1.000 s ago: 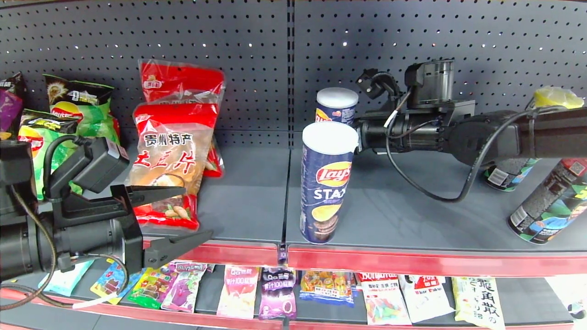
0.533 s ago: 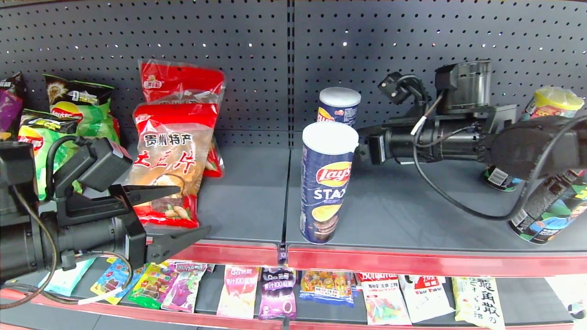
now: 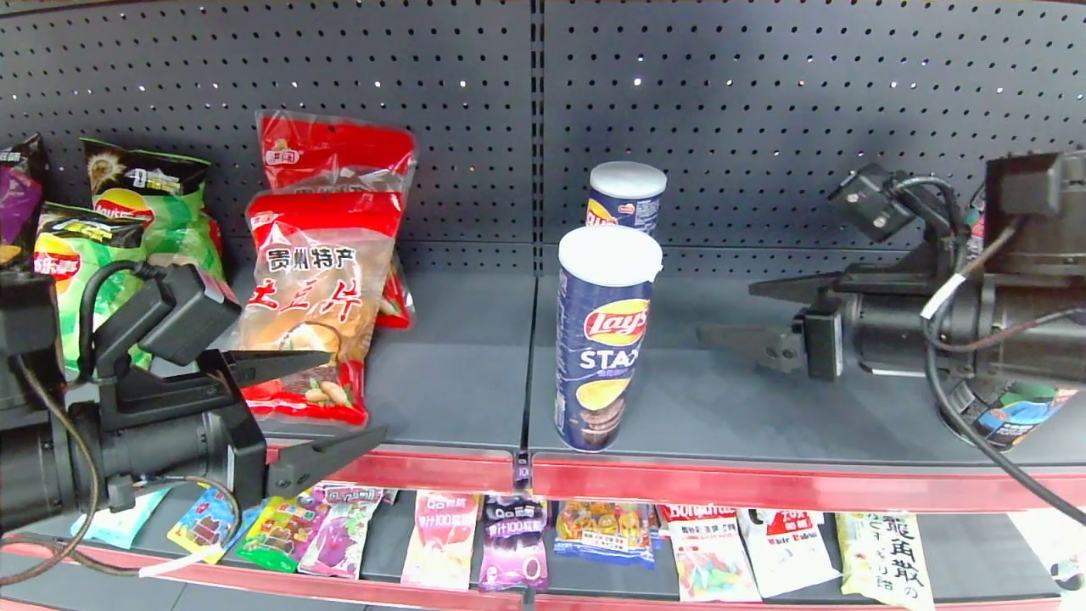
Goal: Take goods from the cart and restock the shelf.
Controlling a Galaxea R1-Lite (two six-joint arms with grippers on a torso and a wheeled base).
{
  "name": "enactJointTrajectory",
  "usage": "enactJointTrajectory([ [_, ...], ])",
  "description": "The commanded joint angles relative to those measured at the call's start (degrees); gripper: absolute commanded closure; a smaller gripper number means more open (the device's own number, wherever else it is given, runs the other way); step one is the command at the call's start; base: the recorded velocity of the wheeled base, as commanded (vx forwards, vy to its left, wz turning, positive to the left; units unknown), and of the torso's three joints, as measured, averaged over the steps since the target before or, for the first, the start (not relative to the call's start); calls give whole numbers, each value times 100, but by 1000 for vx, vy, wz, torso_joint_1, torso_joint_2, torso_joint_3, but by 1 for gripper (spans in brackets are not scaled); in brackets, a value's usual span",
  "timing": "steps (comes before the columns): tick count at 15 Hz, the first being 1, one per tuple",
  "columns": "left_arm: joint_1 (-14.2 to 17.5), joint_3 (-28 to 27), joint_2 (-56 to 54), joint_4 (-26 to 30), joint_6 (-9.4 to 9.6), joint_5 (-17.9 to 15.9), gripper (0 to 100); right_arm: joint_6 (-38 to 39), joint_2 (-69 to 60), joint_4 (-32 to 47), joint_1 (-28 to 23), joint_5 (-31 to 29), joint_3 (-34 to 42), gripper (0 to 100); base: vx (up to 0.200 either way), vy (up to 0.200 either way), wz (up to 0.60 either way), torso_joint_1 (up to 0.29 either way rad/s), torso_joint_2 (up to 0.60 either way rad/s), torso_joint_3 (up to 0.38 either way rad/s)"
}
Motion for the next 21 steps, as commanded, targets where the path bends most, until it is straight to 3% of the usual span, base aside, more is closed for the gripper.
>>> enactJointTrajectory([
  [1,0,515,-569,-3,-8,166,0,-47,-1504,-3,68,-924,1191,0,0,0,0,0,0,0],
  [2,0,946,-1061,6,-26,403,0,-179,-2137,58,68,-1319,1771,0,0,0,0,0,0,0],
  [3,0,1131,-1351,41,-26,587,0,-144,-2348,-3,68,-1310,2105,0,0,0,0,0,0,0],
  [5,-9,1816,-2195,50,1,1545,0,-197,-3244,58,-64,-1372,2720,0,0,0,0,0,0,0],
  [6,-18,2194,-2845,156,-8,1827,0,-197,-3570,58,-239,-1398,2931,0,0,0,0,0,0,0],
  [8,26,2229,-3417,542,-43,2055,0,-205,-3921,76,-424,-1398,2983,0,0,0,0,0,0,0],
  [12,26,2159,-3856,973,-26,2363,0,-425,-4220,225,-644,-1794,3107,0,0,0,0,0,0,0],
  [21,26,1860,-3592,982,-26,2398,0,-583,-4510,225,-635,-1785,3388,0,0,0,-200,0,1,0],
])
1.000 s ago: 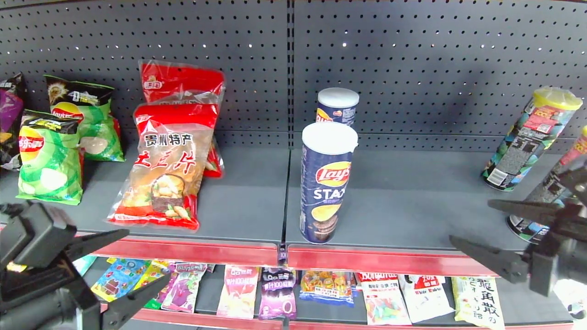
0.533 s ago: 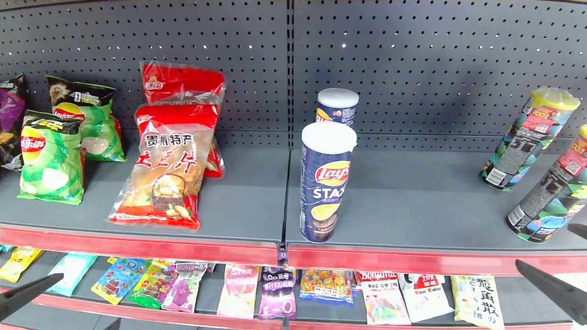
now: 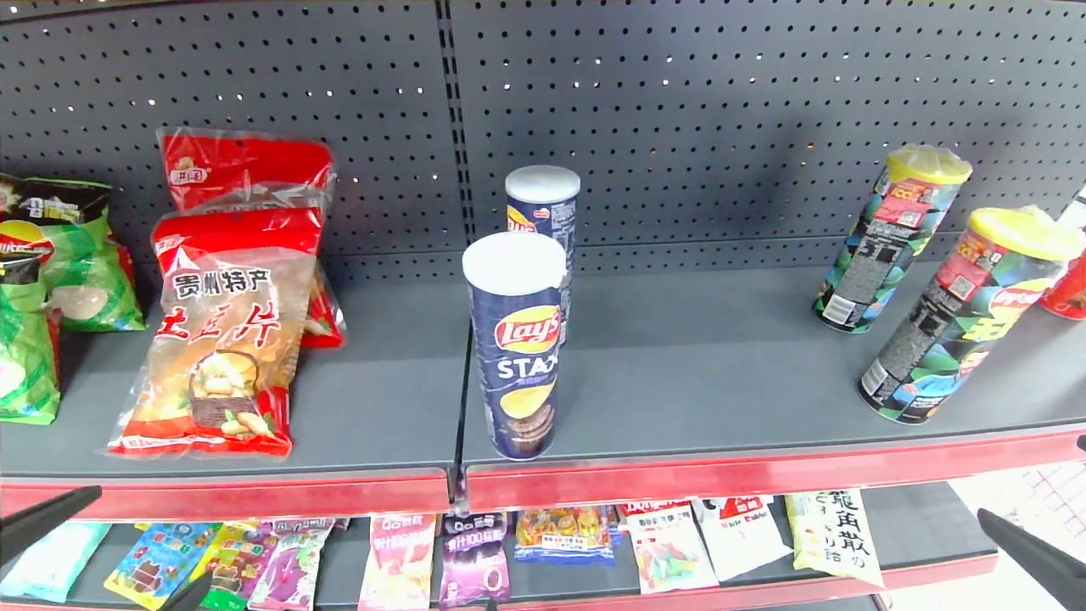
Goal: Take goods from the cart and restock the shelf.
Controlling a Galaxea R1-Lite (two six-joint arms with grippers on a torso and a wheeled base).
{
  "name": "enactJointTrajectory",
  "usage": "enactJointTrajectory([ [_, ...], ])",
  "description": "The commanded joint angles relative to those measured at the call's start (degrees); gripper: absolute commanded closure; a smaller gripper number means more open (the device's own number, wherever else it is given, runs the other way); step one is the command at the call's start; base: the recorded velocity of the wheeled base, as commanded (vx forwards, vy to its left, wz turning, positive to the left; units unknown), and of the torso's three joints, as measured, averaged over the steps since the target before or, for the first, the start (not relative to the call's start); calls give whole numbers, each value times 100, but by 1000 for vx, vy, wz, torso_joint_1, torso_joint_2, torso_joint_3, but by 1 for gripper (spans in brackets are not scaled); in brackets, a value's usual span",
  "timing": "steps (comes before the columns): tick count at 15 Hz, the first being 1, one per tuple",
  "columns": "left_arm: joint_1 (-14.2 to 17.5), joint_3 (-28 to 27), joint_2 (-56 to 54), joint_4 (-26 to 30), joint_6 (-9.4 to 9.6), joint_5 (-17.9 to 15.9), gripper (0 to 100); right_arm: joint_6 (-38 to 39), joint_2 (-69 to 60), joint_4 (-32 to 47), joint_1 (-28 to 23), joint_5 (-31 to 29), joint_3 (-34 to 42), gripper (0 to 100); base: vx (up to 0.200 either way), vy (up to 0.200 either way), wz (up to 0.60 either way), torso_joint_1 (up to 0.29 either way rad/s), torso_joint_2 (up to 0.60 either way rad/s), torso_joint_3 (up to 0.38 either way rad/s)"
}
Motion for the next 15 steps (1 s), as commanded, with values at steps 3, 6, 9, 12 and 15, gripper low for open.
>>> enactJointTrajectory([
  [3,-2,-302,406,-3,-1,-39,0,39,159,-46,13,95,-123,0,0,0,0,0,0,0],
  [6,-28,-715,1083,-38,-1,-214,0,460,599,-72,118,490,-598,0,0,0,0,0,0,0],
  [9,-107,-1173,1962,-38,8,-786,0,610,985,-72,355,1211,-738,0,0,0,0,0,0,0],
  [12,-670,-1533,2753,-47,8,-1234,0,583,1152,-63,628,1475,-817,0,0,0,0,0,0,0],
  [15,-916,-1858,3693,-469,-1,-1243,0,601,1495,-72,760,1466,-1028,0,0,0,0,0,0,0],
])
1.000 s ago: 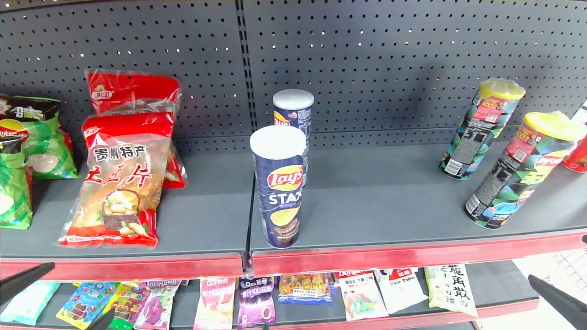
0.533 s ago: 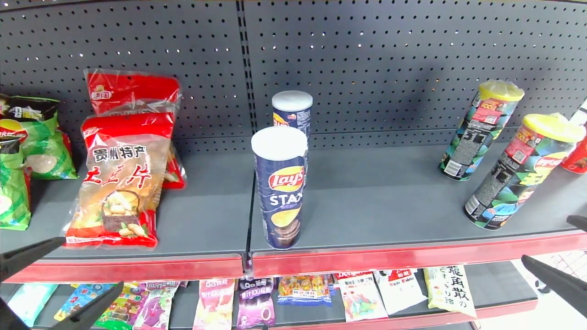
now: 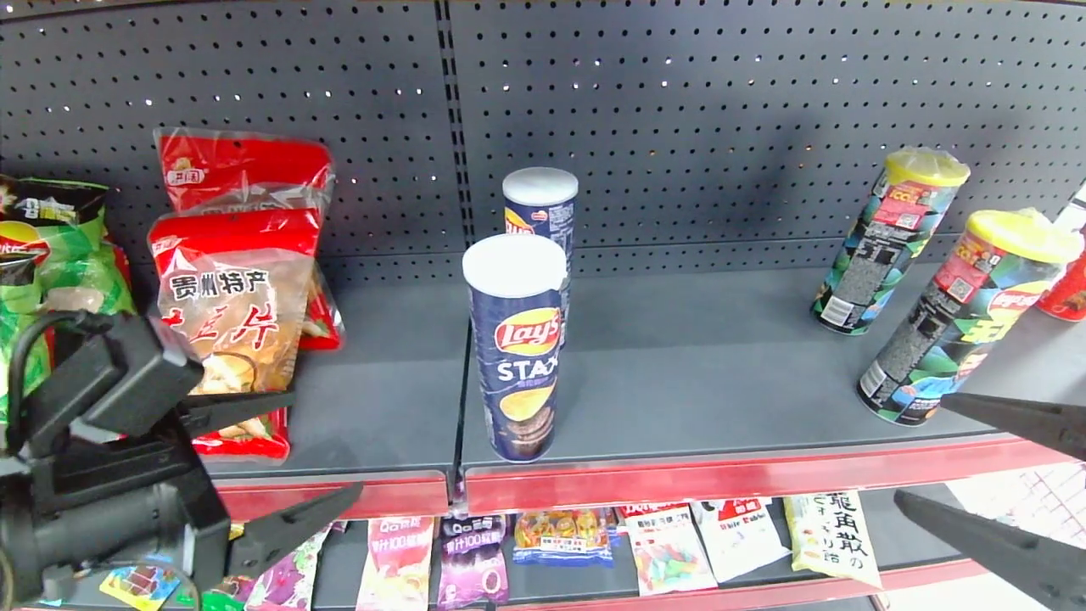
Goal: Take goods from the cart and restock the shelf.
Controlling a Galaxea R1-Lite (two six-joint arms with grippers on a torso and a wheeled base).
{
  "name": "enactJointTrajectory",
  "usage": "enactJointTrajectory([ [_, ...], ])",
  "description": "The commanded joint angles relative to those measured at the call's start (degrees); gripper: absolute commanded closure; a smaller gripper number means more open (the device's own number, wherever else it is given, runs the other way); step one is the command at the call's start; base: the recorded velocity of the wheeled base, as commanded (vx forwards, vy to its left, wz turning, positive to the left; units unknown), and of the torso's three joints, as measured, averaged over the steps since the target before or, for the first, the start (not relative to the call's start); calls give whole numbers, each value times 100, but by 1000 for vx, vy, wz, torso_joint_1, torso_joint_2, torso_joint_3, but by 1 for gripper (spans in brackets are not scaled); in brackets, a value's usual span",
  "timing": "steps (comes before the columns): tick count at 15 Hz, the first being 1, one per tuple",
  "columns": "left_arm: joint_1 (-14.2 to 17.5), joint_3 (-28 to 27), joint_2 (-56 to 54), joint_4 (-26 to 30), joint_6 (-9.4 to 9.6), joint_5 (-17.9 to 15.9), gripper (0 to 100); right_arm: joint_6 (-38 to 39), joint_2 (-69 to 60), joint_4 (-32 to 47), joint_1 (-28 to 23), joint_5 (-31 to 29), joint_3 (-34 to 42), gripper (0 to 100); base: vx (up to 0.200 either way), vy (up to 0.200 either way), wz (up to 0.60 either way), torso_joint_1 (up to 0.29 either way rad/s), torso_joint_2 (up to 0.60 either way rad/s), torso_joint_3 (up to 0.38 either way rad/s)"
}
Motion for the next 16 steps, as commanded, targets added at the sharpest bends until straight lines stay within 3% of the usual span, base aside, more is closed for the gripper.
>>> enactJointTrajectory([
  [1,-250,-296,1125,-487,-10,-27,0,11,317,-6,33,1,-120,0,0,0,0,0,0,0],
  [5,-461,-577,1731,-636,-10,-36,0,20,352,-6,16,-8,-58,0,0,0,0,0,0,0],
  [16,-593,-1201,2540,-663,34,-36,0,38,484,-15,-116,-17,-102,0,0,0,0,0,0,0],
])
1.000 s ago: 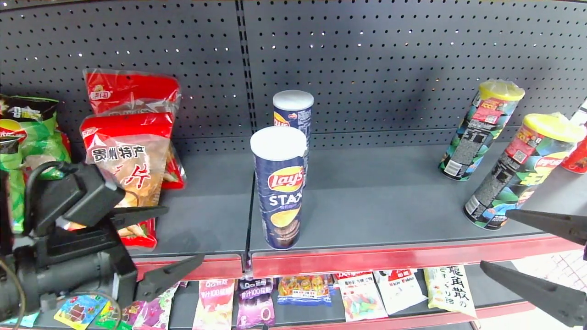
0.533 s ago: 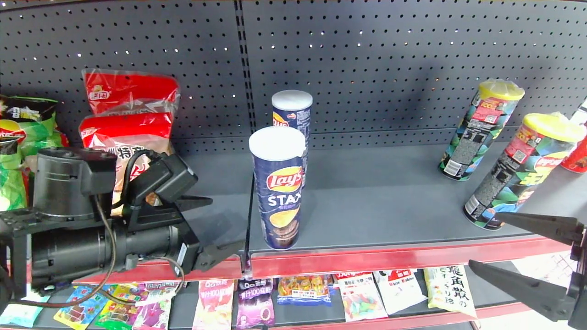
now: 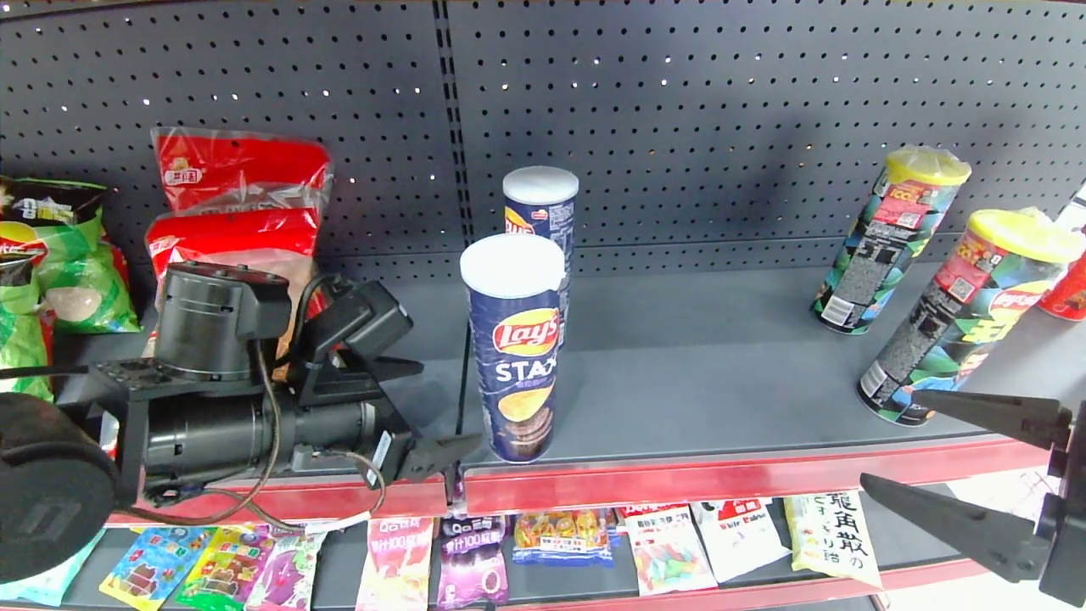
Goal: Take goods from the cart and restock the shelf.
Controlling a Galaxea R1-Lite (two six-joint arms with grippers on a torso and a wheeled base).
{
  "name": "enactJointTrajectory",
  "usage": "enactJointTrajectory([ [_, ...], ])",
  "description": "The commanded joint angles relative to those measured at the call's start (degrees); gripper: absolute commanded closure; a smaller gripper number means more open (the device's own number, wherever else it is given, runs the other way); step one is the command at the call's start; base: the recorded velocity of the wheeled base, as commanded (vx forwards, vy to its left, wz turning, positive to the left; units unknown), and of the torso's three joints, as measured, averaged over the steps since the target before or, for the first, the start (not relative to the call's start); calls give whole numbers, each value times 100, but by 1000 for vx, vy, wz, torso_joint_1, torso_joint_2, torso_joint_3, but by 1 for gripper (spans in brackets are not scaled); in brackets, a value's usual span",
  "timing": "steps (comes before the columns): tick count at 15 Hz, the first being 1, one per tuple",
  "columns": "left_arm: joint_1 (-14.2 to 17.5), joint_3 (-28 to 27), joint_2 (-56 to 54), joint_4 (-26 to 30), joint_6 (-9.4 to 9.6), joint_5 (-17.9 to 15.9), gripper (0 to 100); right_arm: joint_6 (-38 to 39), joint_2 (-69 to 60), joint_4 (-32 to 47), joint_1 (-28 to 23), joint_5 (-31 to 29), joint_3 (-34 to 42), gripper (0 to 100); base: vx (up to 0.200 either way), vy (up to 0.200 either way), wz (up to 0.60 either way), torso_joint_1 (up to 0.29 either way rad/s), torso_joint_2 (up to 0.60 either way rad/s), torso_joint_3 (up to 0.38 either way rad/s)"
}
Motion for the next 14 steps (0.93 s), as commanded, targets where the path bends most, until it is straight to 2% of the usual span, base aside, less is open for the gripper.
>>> enactJointTrajectory([
  [1,4,-58,158,3,1,10,0,-1,34,-1,-31,4,-6,0,0,0,0,0,0,0],
  [6,22,-330,412,12,1,63,0,95,34,-1,-31,4,-6,0,0,0,0,0,0,0],
  [14,110,-453,571,3,1,151,0,104,34,-1,-31,4,20,0,0,0,0,0,0,0],
])
